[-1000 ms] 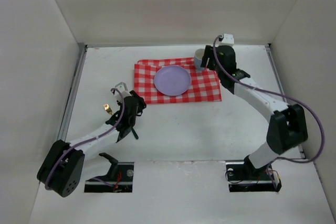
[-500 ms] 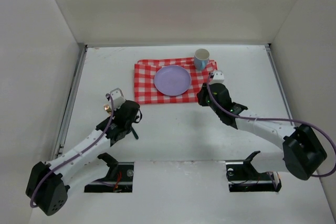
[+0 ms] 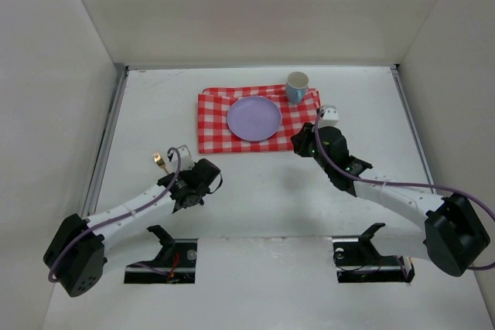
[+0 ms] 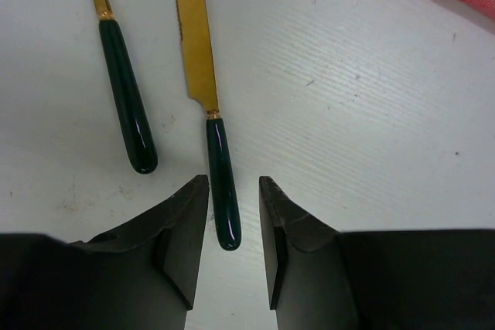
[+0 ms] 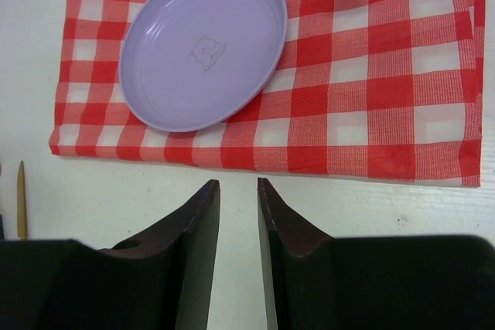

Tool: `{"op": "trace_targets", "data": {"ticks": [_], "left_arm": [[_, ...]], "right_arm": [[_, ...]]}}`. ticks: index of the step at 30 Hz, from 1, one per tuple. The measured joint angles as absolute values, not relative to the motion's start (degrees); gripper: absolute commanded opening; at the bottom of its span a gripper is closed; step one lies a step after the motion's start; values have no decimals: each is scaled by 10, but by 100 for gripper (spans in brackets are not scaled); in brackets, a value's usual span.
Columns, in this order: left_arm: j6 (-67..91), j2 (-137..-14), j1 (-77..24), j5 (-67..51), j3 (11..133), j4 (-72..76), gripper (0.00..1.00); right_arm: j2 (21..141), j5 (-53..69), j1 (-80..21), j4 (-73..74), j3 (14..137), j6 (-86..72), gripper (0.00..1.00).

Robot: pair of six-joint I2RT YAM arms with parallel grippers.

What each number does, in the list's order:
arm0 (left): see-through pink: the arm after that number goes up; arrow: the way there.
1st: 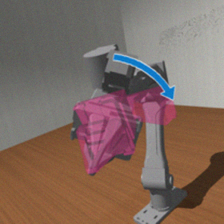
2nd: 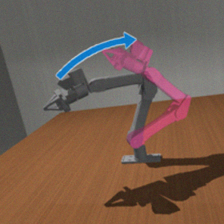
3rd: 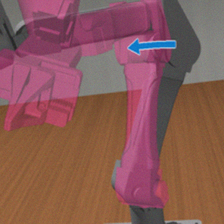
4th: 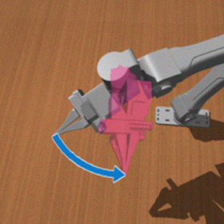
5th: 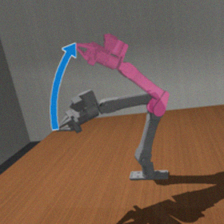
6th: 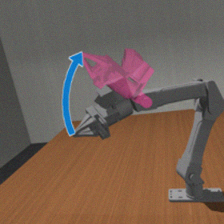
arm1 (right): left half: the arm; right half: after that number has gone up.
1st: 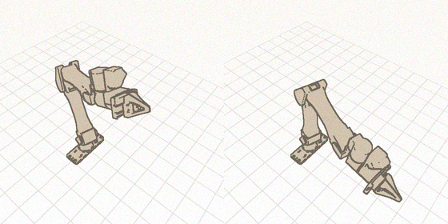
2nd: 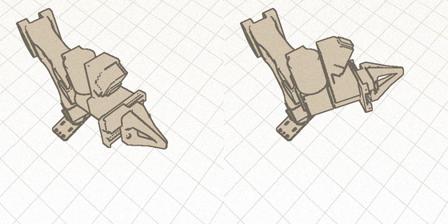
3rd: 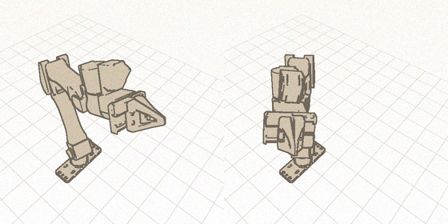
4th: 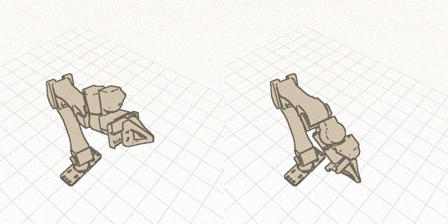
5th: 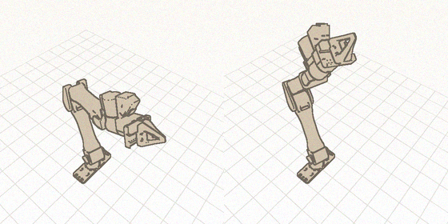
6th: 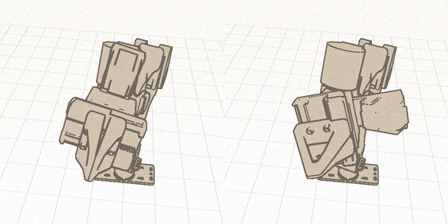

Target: Set the dinner table for one person

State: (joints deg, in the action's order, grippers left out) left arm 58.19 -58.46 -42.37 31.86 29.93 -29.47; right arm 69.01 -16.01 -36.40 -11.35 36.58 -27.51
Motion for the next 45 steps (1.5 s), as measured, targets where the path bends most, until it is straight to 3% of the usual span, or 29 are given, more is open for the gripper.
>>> {"op": "trace_targets", "data": {"ticks": [15, 19, 24, 30, 37, 41, 45], "left_arm": [[616, -641, -433, 304, 280, -271, 26], [615, -655, -430, 308, 277, -259, 20], [612, -657, -429, 309, 276, -249, 3], [597, -626, -434, 317, 284, -272, 0], [564, -623, -493, 343, 415, -293, 0], [531, -705, -523, 340, 507, -230, 0], [500, -812, -533, 311, 588, -162, 0]], "right_arm": [[674, -150, -364, -143, 347, -282, 36], [666, -149, -360, -145, 345, -284, 36], [656, -148, -354, -147, 339, -285, 37], [626, -148, -340, -151, 325, -293, 40], [587, -154, -308, -164, 300, -310, 53], [567, -162, -285, -169, 286, -322, 61], [535, -178, -255, -170, 269, -338, 61]]}}
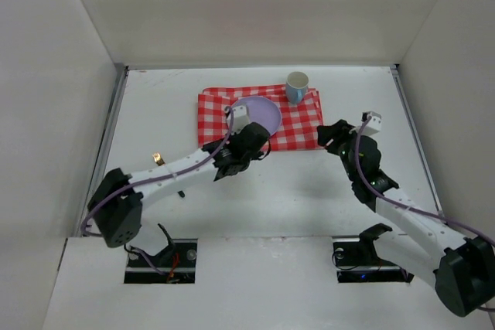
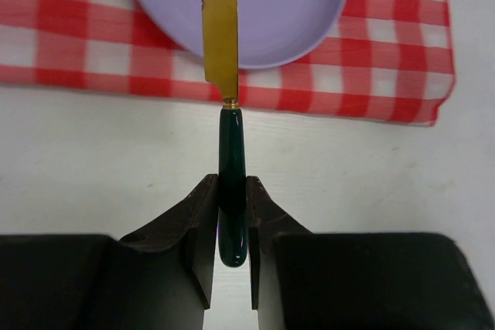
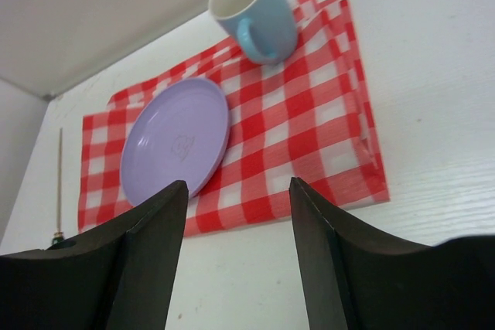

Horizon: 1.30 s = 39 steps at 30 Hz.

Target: Set the dinner table for one person

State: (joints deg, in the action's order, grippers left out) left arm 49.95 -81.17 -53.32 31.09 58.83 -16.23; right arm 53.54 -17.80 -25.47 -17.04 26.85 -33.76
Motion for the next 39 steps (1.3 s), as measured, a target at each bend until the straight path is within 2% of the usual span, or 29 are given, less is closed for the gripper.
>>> {"op": "trace_targets", "data": {"ticks": [10, 17, 33, 39], "left_arm": [[445, -1076, -532, 251, 836, -87, 0], [439, -1205, -517, 223, 942, -94, 0], [440, -1320, -491, 216, 1059, -130, 0], [450, -1338, -483, 212, 1069, -131, 2]], "right_arm": [[508, -184, -222, -170, 253, -369, 61], [484, -183, -220, -171, 253, -377, 61], [507, -171, -214, -172, 246, -382, 62], [508, -168, -213, -172, 246, -383, 63]]}}
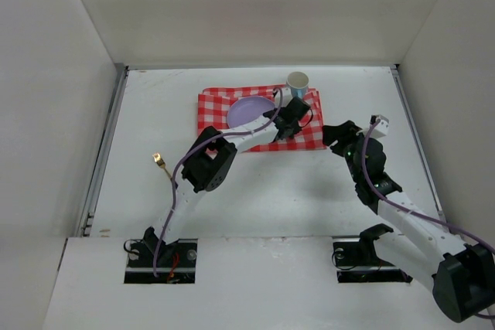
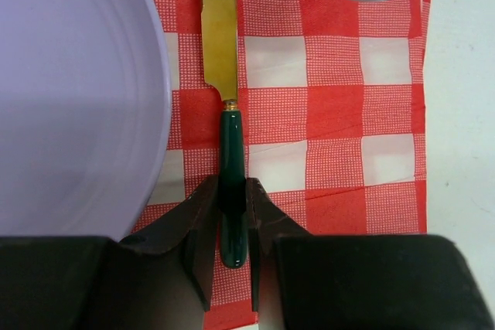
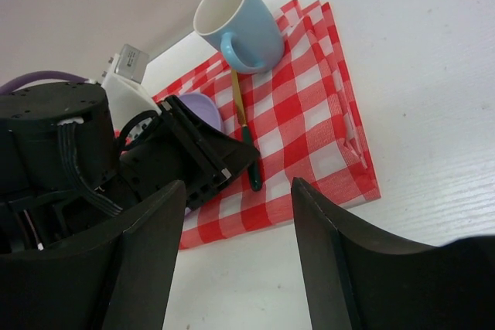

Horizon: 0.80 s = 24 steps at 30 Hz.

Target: Set the dinner table for one person

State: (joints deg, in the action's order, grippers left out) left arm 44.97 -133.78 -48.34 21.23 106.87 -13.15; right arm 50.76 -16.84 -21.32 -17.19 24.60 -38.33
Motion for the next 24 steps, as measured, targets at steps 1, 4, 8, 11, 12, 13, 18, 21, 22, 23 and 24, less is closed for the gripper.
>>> {"op": "trace_targets", "data": {"ticks": [1, 4, 8, 11, 12, 13, 18, 21, 22, 23, 24], "left_arm": [[453, -1340, -482, 211, 1069, -131, 3], [460, -1342, -481, 209, 1069, -132, 7], [463, -1342, -479, 209, 1069, -131, 19], [464, -1341, -479, 210, 1067, -128, 27], [464, -1338, -479, 210, 1061, -123, 29], [463, -1331, -479, 210, 1049, -116, 31], [451, -1239, -480, 211, 957, -93, 39], [435, -1134, -480, 214, 890, -63, 42], [429, -1089, -480, 216, 864, -50, 43], [423, -1041, -480, 218, 834, -34, 43], [418, -990, -479, 221, 802, -21, 43]], "right_arm": [[508, -168, -213, -172, 246, -384, 63], [508, -167, -213, -172, 246, -384, 64], [508, -167, -213, -172, 246, -384, 65], [508, -166, -213, -172, 246, -384, 66], [508, -166, -212, -172, 246, -384, 66], [507, -166, -211, -172, 246, -384, 66], [499, -166, -210, -172, 246, -384, 66], [498, -166, -210, -173, 246, -384, 66], [500, -166, -210, -173, 246, -384, 65], [502, -166, -210, -173, 246, -384, 64], [505, -166, -210, -174, 246, -384, 61]]}}
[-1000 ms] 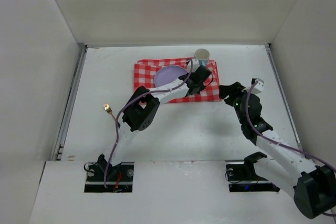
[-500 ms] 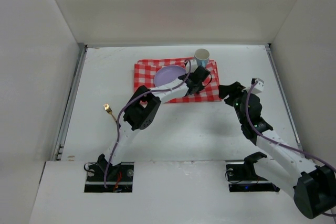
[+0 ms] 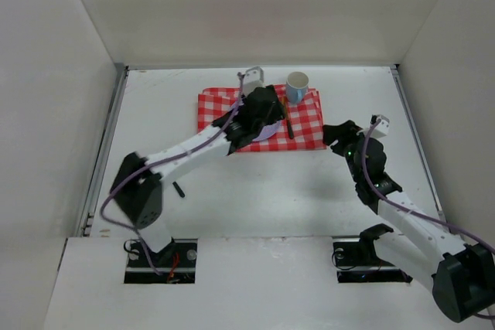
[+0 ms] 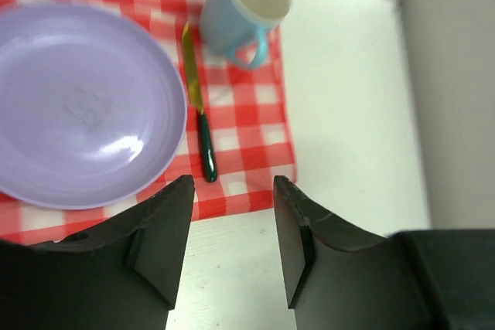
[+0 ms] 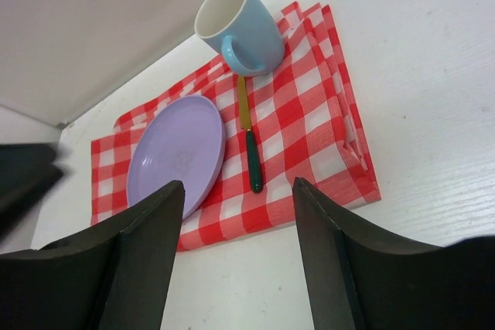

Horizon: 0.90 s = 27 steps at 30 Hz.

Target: Set the dinner table for one person

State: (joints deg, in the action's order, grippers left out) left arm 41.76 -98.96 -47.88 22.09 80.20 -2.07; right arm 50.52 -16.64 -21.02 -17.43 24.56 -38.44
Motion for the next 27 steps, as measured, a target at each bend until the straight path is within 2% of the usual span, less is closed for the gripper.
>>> {"op": "trace_targets", "data": {"ticks": [1, 5, 8, 12, 17, 19, 27], "left_arm": [[413, -941, -476, 224, 770, -9, 43], [407, -730, -427, 245, 594, 11, 40], [413, -605, -351, 271, 473, -53, 37], [432, -528, -263, 281, 378, -174, 35], [448, -523, -197, 279, 309, -253, 32], [454, -531, -188, 279, 296, -260, 32], [472, -606, -172, 257, 273, -208, 30]], "right_arm": [[509, -166, -210, -175, 246, -384, 57], [523, -164, -211, -177, 246, -386, 29], [537, -164, -214, -183, 246, -388, 21], [562, -157, -223, -185, 246, -388, 22], [578, -150, -227, -185, 246, -387, 33], [578, -149, -230, -185, 246, -386, 38], [576, -142, -238, -185, 247, -381, 42]]}}
